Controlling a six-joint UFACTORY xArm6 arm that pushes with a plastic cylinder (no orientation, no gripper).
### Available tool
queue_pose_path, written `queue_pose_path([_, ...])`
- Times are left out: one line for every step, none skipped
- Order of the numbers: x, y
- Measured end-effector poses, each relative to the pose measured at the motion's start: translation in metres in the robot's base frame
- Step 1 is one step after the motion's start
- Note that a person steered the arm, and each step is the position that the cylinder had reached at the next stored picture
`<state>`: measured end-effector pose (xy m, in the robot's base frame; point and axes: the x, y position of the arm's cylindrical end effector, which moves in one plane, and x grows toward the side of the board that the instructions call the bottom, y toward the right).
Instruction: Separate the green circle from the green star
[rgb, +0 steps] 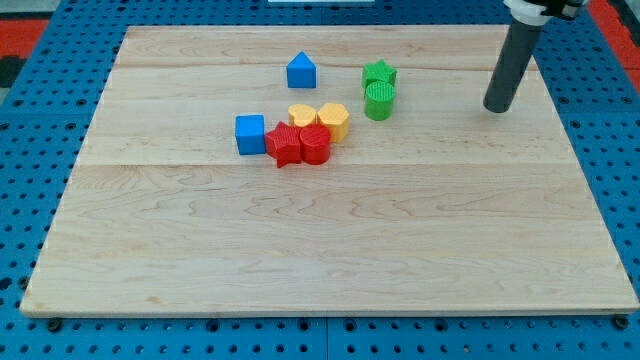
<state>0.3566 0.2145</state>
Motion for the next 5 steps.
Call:
queue_pose_path([-0.003,-0.021])
queue_pose_path([-0.003,-0.021])
queue_pose_path([-0.003,-0.028])
queue_pose_path([-0.003,-0.06])
queue_pose_path([-0.003,-0.126])
